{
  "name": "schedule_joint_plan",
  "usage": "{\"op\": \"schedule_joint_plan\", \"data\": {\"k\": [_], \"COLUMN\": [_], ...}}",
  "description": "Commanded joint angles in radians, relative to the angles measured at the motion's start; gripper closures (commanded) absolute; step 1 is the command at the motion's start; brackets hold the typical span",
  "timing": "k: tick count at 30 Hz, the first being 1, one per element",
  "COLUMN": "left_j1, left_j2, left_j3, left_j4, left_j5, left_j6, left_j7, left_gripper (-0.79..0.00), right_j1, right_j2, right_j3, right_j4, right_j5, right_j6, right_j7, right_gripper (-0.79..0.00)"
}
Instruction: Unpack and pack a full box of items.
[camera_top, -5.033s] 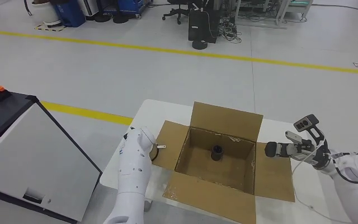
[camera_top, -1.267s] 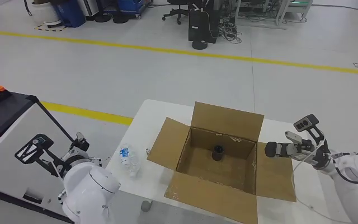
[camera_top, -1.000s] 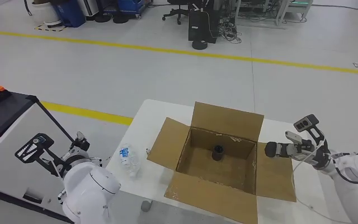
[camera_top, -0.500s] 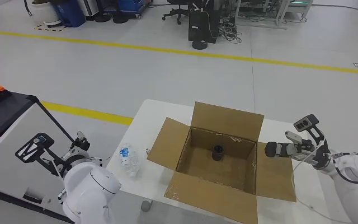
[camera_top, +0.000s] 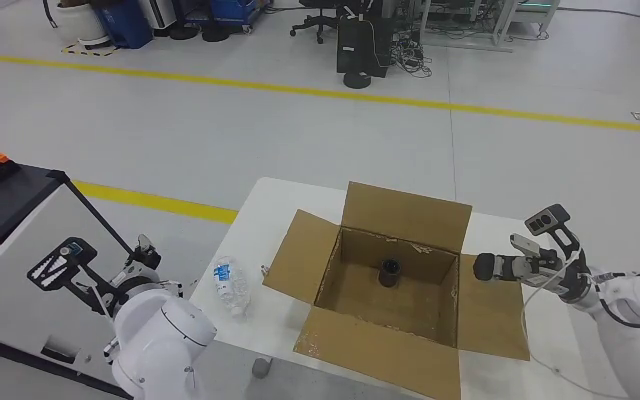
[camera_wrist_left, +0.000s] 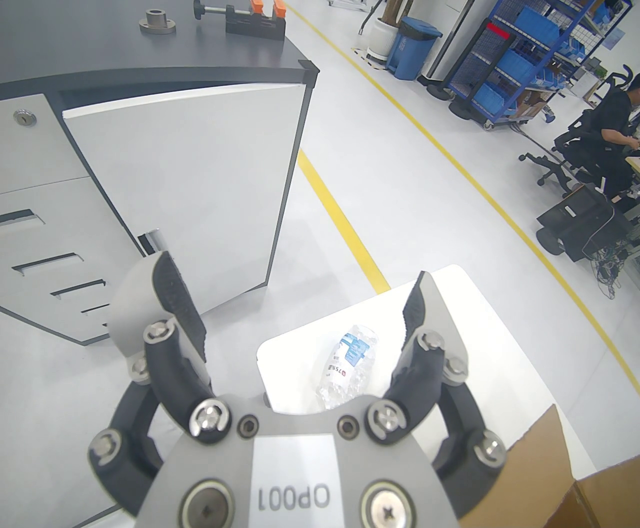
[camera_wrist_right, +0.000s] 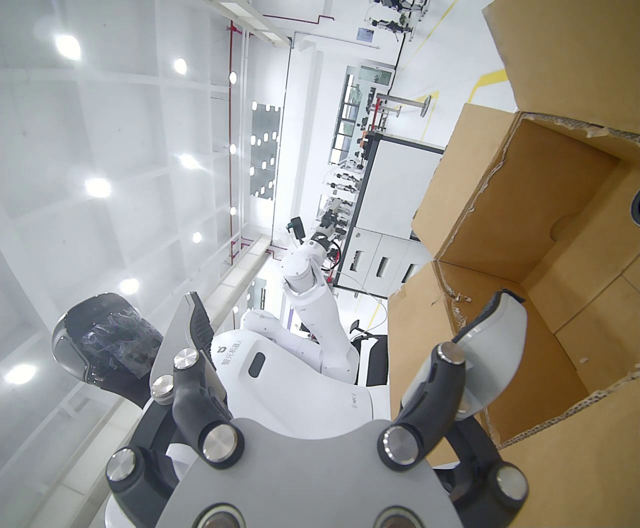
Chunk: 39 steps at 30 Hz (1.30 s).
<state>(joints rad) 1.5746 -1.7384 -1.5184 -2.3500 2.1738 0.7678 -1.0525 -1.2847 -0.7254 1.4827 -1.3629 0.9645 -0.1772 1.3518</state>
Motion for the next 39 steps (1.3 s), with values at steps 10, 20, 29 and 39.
{"op": "schedule_joint_plan", "data": {"k": [10,20,29,39], "left_j1": [0.000,0.000,-0.003,-0.089], "left_j2": [0.000,0.000,0.007,0.019], "left_j3": [0.000,0.000,0.005,-0.062], "left_j4": [0.000,0.000,0.000,0.000], "left_j5": [0.000,0.000,-0.050,-0.488], "left_j6": [0.000,0.000,-0.011,-0.307], "left_j7": [0.000,0.000,0.003,0.136], "left_gripper": [-0.785,-0.785,-0.785,-0.785], "right_j1": [0.000,0.014,0.068,0.091], "right_j2": [0.000,0.004,0.007,-0.002], "right_j3": [0.000,0.007,-0.019,-0.057], "right_j4": [0.000,-0.096,-0.236,-0.228], "right_j5": [0.000,-0.107,-0.314,-0.322], "right_j6": [0.000,0.038,0.109,0.116], "right_j7": [0.000,-0.019,-0.066,-0.084], "right_gripper": [-0.785,-0.785,-0.785,-0.785]}}
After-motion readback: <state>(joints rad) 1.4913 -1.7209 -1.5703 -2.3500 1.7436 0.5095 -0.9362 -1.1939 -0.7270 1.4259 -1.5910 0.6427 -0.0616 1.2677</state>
